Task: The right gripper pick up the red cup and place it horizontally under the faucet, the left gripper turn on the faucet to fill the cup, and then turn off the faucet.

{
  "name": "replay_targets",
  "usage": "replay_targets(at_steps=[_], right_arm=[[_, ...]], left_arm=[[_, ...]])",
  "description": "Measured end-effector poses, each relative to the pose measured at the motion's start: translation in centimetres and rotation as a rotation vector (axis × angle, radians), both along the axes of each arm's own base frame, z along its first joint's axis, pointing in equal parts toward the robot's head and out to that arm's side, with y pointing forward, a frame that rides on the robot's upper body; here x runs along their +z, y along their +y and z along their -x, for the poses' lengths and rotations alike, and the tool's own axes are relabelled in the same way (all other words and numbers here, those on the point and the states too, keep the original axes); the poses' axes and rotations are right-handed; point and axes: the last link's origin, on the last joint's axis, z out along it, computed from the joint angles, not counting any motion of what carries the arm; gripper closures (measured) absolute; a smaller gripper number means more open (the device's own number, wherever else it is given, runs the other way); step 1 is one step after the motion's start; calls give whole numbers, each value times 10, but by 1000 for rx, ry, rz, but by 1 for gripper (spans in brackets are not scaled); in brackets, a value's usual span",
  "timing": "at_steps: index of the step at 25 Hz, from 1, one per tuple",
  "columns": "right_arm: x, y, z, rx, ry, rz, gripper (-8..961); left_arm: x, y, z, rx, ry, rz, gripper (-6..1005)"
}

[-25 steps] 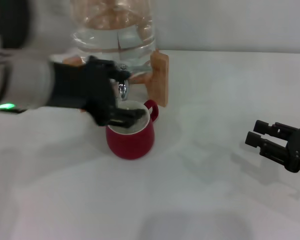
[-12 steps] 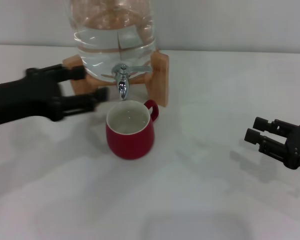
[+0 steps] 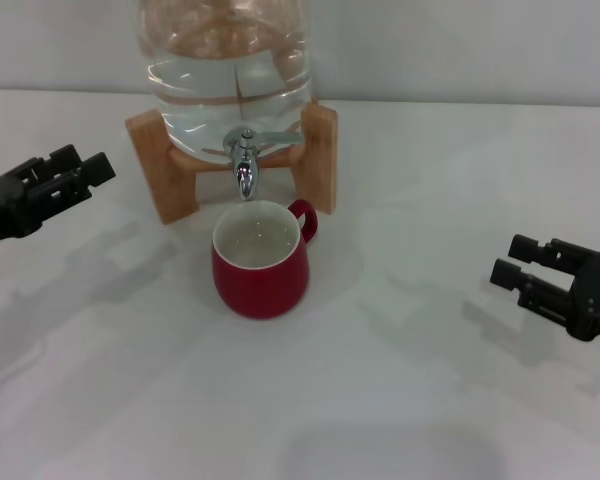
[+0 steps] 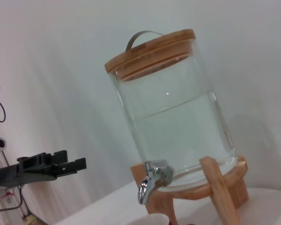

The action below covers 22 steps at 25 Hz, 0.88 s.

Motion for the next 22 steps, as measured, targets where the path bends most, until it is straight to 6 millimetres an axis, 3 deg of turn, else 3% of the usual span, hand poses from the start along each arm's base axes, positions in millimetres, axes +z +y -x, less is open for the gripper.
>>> replay_targets(at_steps=[10, 22], right_arm=[[-14, -4, 2, 62, -42, -20, 461], [-21, -6, 14, 105, 9, -53, 454]], left_arm=[[-40, 13, 29, 151, 67, 8, 200], [-50, 8, 25, 89, 86, 34, 200]])
